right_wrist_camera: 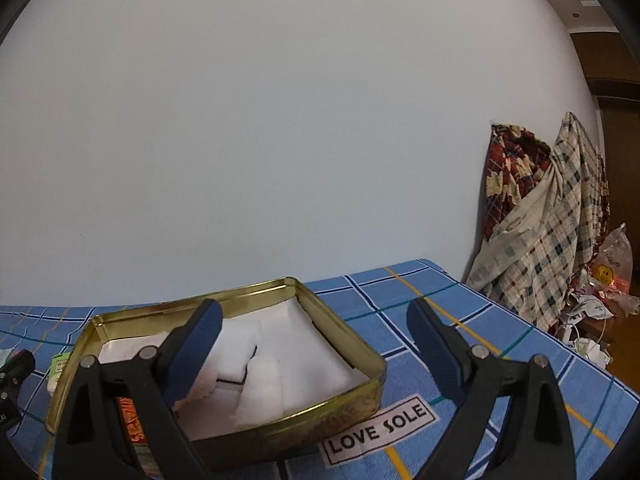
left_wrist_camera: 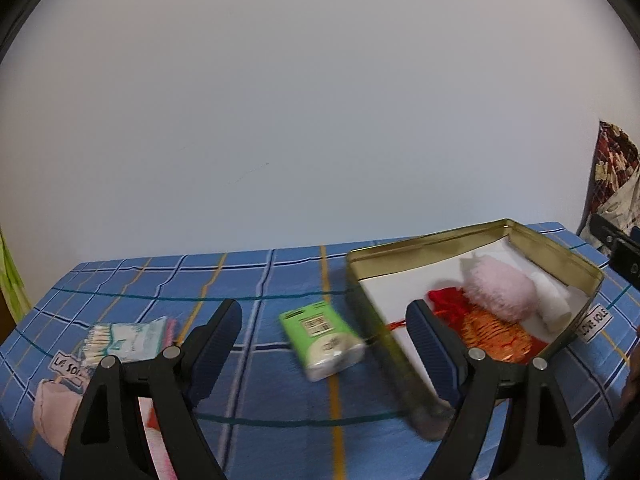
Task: Organize soft objects
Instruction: 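Withdraw both tools up from the gold tin, then move the right tool to the green tissue pack while the left tool approaches the swab bag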
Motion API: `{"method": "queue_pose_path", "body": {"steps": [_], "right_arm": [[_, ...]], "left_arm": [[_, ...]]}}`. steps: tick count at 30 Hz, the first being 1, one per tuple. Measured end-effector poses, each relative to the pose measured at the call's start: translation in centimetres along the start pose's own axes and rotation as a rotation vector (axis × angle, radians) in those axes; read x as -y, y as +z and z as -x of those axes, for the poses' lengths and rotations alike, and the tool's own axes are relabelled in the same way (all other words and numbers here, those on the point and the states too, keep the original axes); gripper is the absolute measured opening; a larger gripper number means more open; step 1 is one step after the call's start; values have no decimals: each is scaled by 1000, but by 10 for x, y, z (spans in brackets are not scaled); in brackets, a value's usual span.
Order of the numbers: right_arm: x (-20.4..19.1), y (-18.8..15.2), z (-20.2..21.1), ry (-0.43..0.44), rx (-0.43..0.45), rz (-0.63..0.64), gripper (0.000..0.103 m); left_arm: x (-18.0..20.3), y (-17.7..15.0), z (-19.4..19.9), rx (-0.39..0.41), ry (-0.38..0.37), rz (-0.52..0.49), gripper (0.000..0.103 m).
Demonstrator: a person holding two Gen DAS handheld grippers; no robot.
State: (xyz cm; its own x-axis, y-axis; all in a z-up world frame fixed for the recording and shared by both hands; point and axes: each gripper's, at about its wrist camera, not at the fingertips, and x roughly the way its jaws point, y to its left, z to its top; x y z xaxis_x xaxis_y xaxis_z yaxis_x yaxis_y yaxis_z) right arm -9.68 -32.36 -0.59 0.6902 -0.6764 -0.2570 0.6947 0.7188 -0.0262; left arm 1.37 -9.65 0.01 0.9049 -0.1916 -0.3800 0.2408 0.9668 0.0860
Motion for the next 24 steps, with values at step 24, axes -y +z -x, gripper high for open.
{"method": "queue_pose_path", "body": {"steps": [24], "right_arm": [[-152,-27,53,337,-104,157,72]], "left_arm": [[-115,-13,0,-46,102,59,86]]}}
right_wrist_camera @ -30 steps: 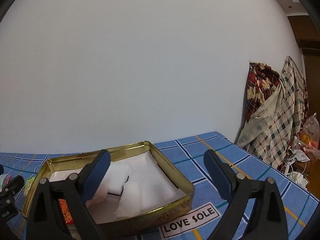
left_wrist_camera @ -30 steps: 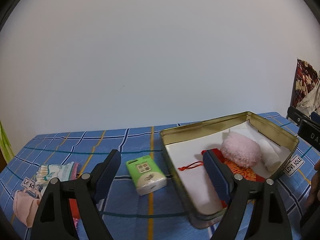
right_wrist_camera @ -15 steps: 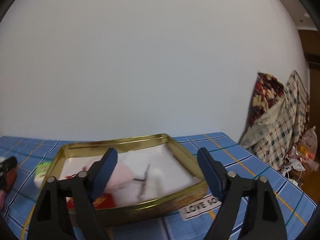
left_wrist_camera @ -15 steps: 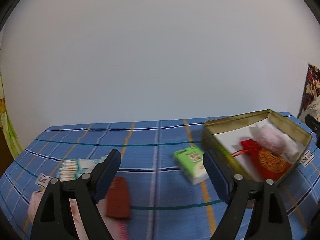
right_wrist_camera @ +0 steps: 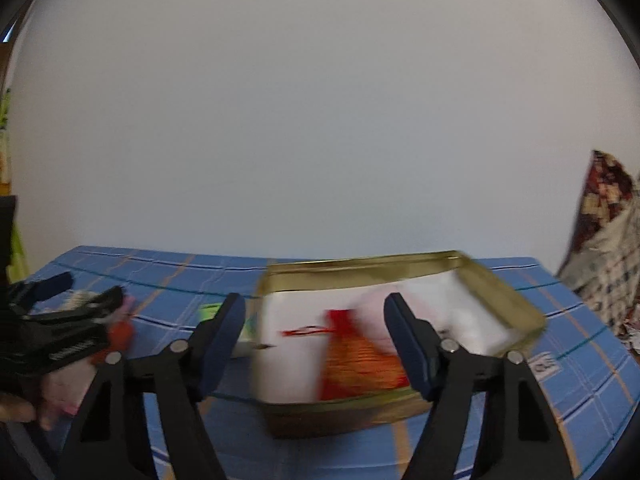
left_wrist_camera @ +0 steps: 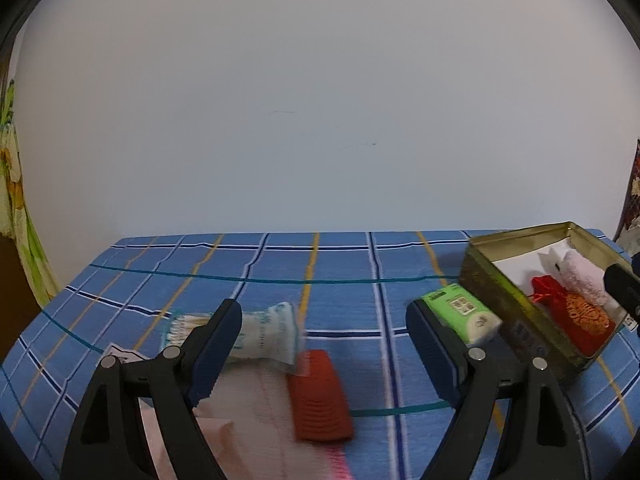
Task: Organize soft objects
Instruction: 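Move the right tool to the green tissue pack while the left tool approaches the swab bag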
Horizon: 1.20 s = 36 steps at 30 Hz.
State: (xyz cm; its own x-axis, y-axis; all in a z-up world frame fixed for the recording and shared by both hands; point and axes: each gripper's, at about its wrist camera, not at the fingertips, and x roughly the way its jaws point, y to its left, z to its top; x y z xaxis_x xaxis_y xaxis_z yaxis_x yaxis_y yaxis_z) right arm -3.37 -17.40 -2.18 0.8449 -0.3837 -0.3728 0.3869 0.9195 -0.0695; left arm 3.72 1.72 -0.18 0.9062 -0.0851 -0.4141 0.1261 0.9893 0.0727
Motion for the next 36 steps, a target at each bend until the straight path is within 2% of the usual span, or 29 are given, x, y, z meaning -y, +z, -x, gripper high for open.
{"method": "queue_pose_path", "body": {"steps": [5,7,11,14,18,22,27,29,33,34,36], "right_arm": [[-33,-1,-8,131,-80,-69,72],[-49,-4,-18,189,-140,-77,72],[-72,-11,-38,235,-229,-75,72],[-76,-15,-54,202,-281,-66,72],[-81,-23,-84,163,-407,-86,68],[-83,-23,-103,108,-446,-95,66],[-89,-18,-138,61,-472,-142,69],[-91,-15,-147,110,-466,-165,70],[-99,-13,-149,403,-459,-213,68],[-97,-10,-143,426,-438,-209,68],[-93,-6,-127,380,-378,-164,69]], "left_arm": [[-19,0,-3,-1,45,-20,86],[-29,2,-5,3,53,-17,86],[-59,5,-6,9,74,14,86],[-86,6,-6,8,97,61,86],[-115,9,-8,12,148,96,86],[-144,9,-9,-2,187,142,86],[-161,8,-13,-21,172,224,86],[-163,8,-16,-27,182,228,86],[-160,8,-19,-40,187,215,86],[-159,7,-20,-44,188,208,86],[-158,5,-22,-50,196,200,86]]}}
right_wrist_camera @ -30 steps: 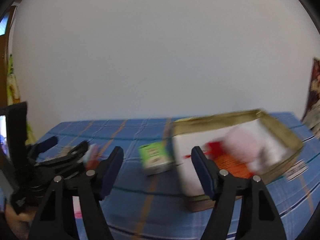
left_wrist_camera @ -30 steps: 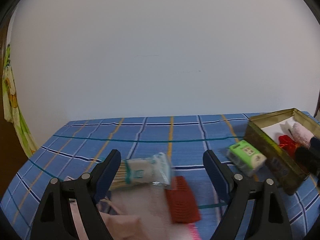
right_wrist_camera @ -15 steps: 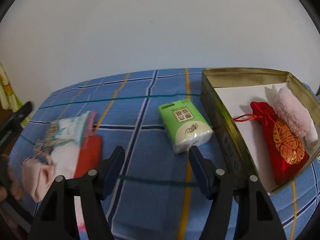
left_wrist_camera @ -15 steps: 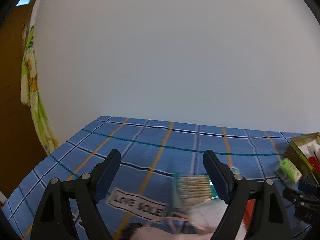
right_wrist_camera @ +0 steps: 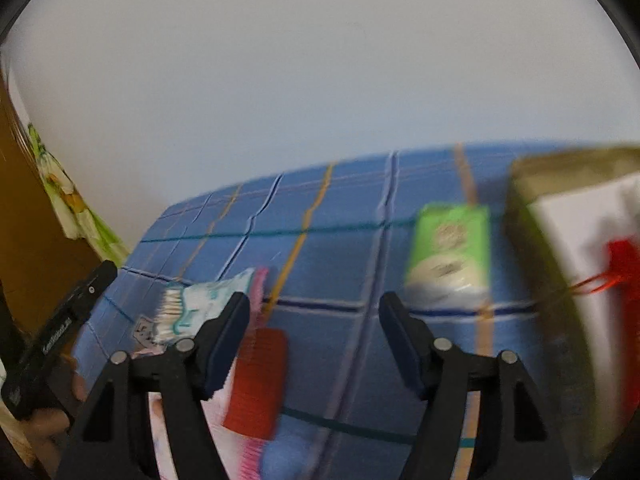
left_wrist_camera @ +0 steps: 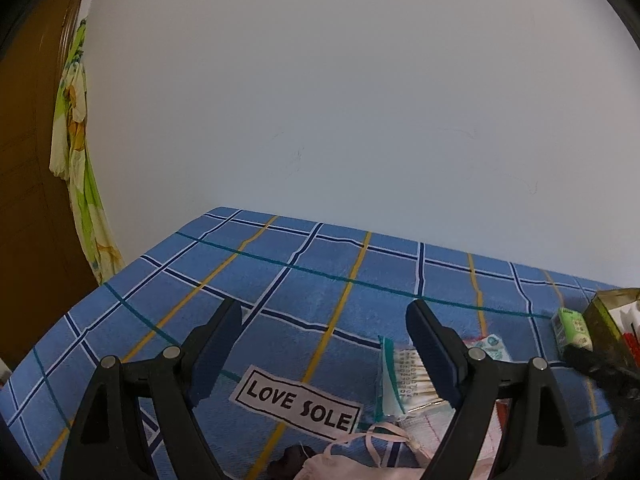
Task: Organize soft objects
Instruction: 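Move the right tool to the green tissue pack while the left tool approaches the swab bag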
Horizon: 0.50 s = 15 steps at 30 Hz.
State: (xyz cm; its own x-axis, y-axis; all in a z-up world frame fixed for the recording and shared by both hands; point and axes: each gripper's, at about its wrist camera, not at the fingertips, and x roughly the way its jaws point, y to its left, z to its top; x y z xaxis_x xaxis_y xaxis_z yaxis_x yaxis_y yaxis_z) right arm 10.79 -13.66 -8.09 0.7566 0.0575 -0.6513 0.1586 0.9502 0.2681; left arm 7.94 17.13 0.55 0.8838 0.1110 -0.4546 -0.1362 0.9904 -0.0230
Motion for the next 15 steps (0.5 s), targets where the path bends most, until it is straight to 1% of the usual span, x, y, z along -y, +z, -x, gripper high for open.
{"method": "queue_pose_path", "body": {"steps": [1,3,4,7,8,9,11,12,15], "right_arm": [[1,-1,9,-60,34,41,70],[3,-3,18,-119,65,87,70],[6,-3,18,-139,70,84,70],[20,1,4,-83,1,-26,70],[22,1,0,-82,-14,-64,70],[25,2,-5,-113,-26,-95,66],[24,8,-15,-190,-35,-117,65],[22,10,-20,-231,-39,-115,65],[12,13,-44,-392,-71,-74,65]], "left_arm": [[0,0,0,-4,1,1,86],[-1,0,-1,-6,-10,7,86],[-1,0,-1,-5,-13,8,86],[0,1,0,-4,-14,0,86],[0,1,0,-3,-16,1,86],[0,1,0,-1,-22,3,86],[-1,2,1,7,-37,5,86],[-1,3,3,17,-41,5,86],[-1,4,4,23,-41,5,86]]}}
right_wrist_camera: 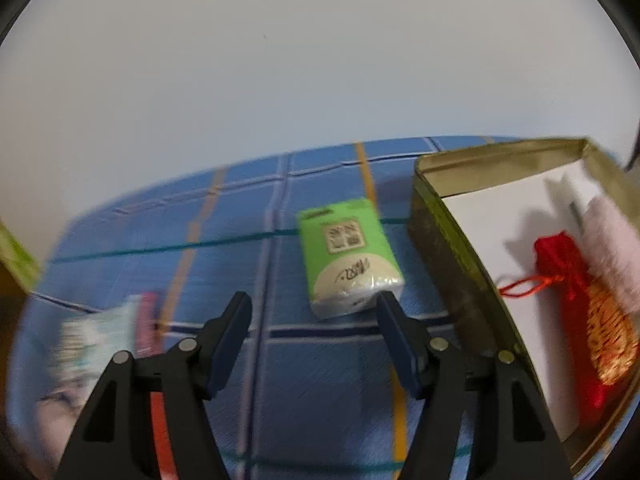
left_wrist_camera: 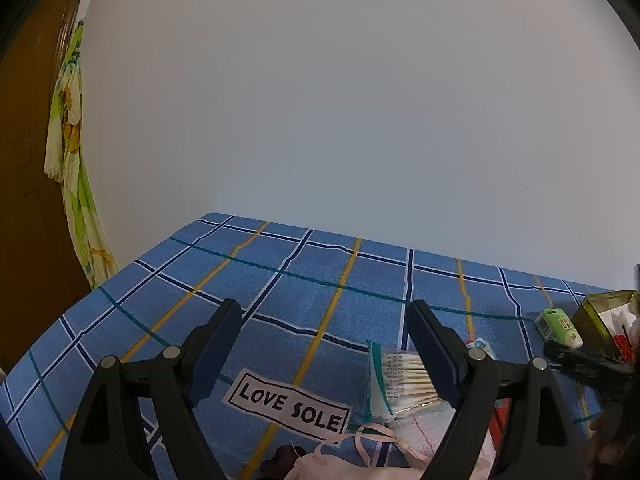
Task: Organize soft objects
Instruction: 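Move the right tool to the green tissue pack while the left tool approaches the swab bag, then grasp the green tissue pack with the right tool while the left tool grasps the cotton swab bag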
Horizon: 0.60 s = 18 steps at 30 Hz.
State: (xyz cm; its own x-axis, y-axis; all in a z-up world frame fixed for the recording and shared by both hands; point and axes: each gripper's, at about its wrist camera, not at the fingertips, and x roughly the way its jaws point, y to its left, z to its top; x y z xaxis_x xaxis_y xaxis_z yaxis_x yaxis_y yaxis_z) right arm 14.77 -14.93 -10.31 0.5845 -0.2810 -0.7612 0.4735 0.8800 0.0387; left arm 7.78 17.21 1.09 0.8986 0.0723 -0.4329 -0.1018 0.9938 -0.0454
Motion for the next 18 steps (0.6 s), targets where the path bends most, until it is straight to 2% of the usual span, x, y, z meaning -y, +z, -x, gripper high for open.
{"method": "queue_pose_path", "body": {"steps": [3,5,6,8,10,12,14,15,16,18], "right_arm": [[-8,6,-14,-105,-32,14,65],[-10,10,-16,-111,-22,5,66],[-9,11,-16,-89,-16,0,70],[-7,18,-21,20,-19,-5,75],[-5,25,-27,88,-23,-13,79],[2,30,-33,236,-33,-35,80],[2,32,-32,485,-47,-65,79],[4,33,-30,524,-47,-76,78],[8,34,-22,520,-14,-91,79],[9,37,-14,420,44,-68,80]], "left_arm": [[-2,1,-1,-4,4,4,86],[-3,1,-3,-7,8,7,86],[-4,1,-3,-9,11,7,86],[-5,1,-5,-16,15,12,86],[-6,2,-5,-18,5,18,86],[-6,2,-5,-21,0,19,86],[-6,2,-5,-24,-3,24,86],[-7,2,-6,-24,-7,28,86],[-8,2,-6,-26,-11,33,86],[-8,1,-7,-34,-13,36,86]]}}
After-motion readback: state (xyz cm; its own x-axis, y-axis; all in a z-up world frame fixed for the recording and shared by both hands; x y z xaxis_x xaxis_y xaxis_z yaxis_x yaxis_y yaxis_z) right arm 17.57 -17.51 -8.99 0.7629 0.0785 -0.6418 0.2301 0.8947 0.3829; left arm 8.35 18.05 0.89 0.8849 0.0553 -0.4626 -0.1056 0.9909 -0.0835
